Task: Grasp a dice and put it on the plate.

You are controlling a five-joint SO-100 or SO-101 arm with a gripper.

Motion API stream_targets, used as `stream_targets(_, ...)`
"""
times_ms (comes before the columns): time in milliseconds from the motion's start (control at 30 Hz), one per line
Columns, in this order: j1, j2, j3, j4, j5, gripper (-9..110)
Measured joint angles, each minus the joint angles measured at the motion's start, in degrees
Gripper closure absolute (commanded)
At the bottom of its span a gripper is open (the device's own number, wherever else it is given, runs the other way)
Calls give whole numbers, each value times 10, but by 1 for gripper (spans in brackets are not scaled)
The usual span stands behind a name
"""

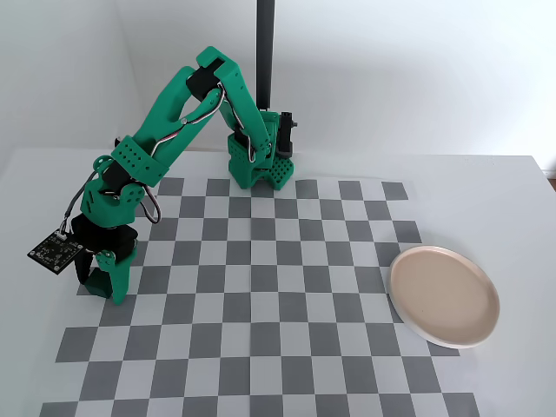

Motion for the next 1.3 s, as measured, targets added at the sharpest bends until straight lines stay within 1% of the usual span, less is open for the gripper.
stream_targets(100, 0, 1, 0, 2, -2, 86)
stream_targets(267, 0, 1, 0, 5, -3, 92)
stream_targets(400, 2, 1, 0, 5, -3, 104)
stream_targets(433, 2, 1, 0, 5, -4, 106)
stream_targets(867, 1, 4, -6, 33, -4, 106)
stream_targets(1000, -26, 19, -4, 64, 13, 106)
stream_targets(1300, -119, 75, -3, 82, 81, 106)
